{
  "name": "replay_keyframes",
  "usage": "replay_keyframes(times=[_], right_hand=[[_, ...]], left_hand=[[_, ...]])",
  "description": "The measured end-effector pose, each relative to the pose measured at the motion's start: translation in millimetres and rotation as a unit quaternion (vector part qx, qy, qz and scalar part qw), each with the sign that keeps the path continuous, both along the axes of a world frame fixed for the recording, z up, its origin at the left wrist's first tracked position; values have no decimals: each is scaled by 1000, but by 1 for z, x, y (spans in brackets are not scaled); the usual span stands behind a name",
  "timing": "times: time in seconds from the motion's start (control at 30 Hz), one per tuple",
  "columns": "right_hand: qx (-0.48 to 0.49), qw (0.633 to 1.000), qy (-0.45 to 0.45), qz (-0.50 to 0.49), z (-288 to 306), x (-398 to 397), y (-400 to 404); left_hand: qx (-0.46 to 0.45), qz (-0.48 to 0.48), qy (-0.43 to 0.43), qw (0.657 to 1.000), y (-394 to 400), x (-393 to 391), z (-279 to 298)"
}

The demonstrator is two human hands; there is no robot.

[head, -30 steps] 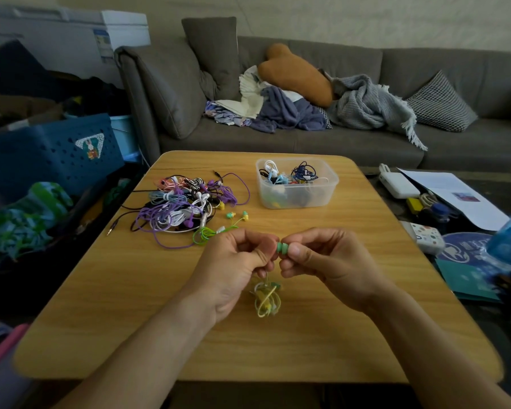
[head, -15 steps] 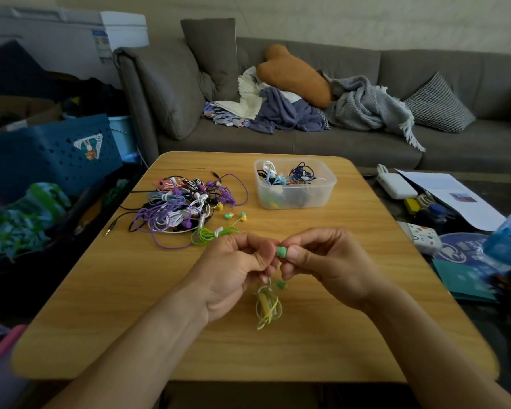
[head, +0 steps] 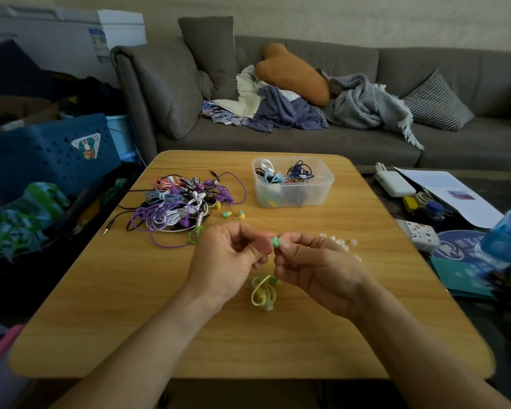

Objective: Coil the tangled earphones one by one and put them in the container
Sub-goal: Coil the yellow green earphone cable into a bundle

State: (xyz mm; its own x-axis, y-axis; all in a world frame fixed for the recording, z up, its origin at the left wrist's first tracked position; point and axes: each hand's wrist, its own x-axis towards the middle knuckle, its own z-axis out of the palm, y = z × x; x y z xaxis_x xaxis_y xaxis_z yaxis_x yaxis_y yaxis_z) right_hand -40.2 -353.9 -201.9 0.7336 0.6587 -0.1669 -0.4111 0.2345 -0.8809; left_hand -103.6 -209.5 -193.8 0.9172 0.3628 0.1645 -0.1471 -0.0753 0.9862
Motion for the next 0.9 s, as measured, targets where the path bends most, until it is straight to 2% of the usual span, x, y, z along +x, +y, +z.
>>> replay_keyframes(times=[0.07, 0.2, 0.33, 0.47, 0.57, 0.7, 0.9], right_hand=[[-14, 1000, -10, -12, -2, 0, 1], [-22, 997, -62, -43, -3, -3, 3], [-57, 977, -178, -104, -2, -9, 6], [-133, 931, -322, -112, 4, -5, 2], [-139, 911, -370, -115, 4, -1, -1], [-125, 903, -392, -126, 2, 1, 0], [-138, 906, -385, -106, -1, 4, -3]], left_hand=[[60, 28, -21, 998, 1, 1, -3], [119, 78, -38, 989, 1, 2, -10], [117, 113, -37, 986, 1, 3, -11], [62, 77, -21, 995, 3, 3, -10], [-28, 33, 18, 999, -1, 3, -12], [-164, 19, 63, 984, -4, 3, -9], [-213, -12, 91, 973, -5, 1, -8]])
